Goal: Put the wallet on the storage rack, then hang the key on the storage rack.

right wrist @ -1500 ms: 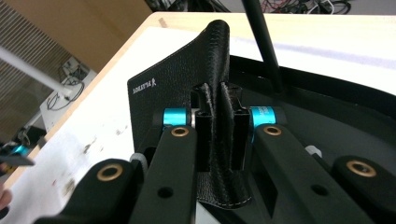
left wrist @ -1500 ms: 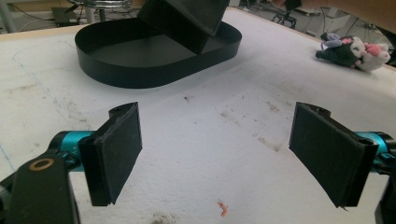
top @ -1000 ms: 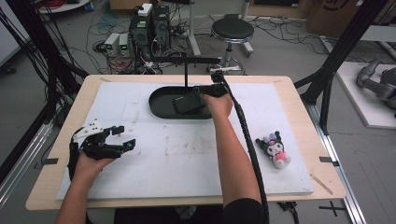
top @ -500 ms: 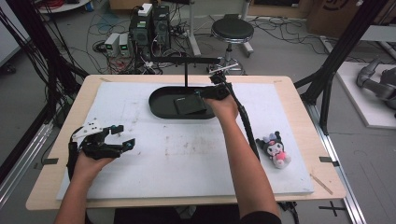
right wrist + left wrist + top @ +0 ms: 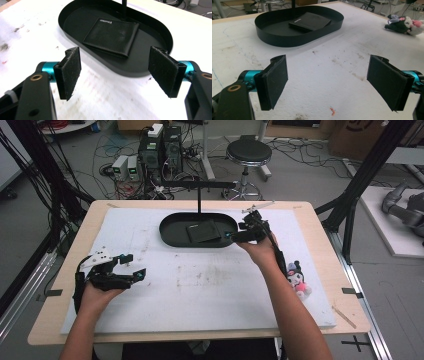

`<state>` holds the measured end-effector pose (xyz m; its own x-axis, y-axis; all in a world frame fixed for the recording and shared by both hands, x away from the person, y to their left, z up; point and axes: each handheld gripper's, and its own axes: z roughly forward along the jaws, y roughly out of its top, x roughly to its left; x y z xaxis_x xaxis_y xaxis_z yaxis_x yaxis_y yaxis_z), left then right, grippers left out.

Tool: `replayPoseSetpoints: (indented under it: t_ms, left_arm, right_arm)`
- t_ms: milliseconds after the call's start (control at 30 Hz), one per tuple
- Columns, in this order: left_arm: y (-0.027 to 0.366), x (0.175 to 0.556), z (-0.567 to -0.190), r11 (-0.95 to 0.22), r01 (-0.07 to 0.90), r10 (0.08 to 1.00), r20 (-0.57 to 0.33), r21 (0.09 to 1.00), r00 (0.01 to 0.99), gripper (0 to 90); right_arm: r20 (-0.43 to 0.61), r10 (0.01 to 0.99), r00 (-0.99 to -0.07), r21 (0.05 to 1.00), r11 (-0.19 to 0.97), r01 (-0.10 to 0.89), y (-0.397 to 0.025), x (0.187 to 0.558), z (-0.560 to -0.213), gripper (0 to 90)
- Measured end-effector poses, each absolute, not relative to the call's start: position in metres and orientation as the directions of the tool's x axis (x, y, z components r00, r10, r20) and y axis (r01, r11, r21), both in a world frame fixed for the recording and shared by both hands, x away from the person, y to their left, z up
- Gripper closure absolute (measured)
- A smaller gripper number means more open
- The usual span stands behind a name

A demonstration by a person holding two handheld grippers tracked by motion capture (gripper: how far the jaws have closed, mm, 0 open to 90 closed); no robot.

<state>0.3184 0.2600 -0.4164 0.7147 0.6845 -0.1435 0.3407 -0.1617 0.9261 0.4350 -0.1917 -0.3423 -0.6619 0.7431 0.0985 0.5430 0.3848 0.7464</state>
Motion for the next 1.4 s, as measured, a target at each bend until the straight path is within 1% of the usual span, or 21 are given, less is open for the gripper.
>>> replayPoseSetpoints:
  t_ms: [333, 533, 633, 733, 1067, 1400]
  left_arm:
    - [0.255, 0.318, -0.417, -0.172, 0.335, 0.681, -0.134, 0.926, 0.72, 17.0]
    - [0.251, 0.319, -0.418, -0.177, 0.335, 0.68, -0.131, 0.925, 0.722, 16.9]
    - [0.251, 0.318, -0.418, -0.176, 0.336, 0.68, -0.132, 0.925, 0.721, 16.8]
    - [0.251, 0.318, -0.419, -0.169, 0.334, 0.679, -0.136, 0.927, 0.721, 16.8]
    - [0.251, 0.318, -0.419, -0.161, 0.336, 0.679, -0.143, 0.928, 0.72, 16.6]
    - [0.254, 0.32, -0.419, -0.156, 0.339, 0.682, -0.147, 0.928, 0.716, 16.6]
  right_arm:
    - [0.127, 0.735, -0.666, 0.783, 0.338, 0.522, -0.227, 0.401, -0.351, 23.0]
    - [0.155, 0.739, -0.656, 0.805, 0.291, 0.518, -0.244, 0.384, -0.361, 21.7]
    - [0.153, 0.742, -0.653, 0.821, 0.272, 0.502, -0.25, 0.377, -0.365, 21.3]
    - [0.149, 0.748, -0.646, 0.824, 0.267, 0.499, -0.254, 0.372, -0.37, 19.8]
    - [0.145, 0.752, -0.643, 0.835, 0.256, 0.488, -0.258, 0.364, -0.379, 19.3]
    - [0.137, 0.754, -0.643, 0.842, 0.253, 0.476, -0.256, 0.363, -0.377, 19.3]
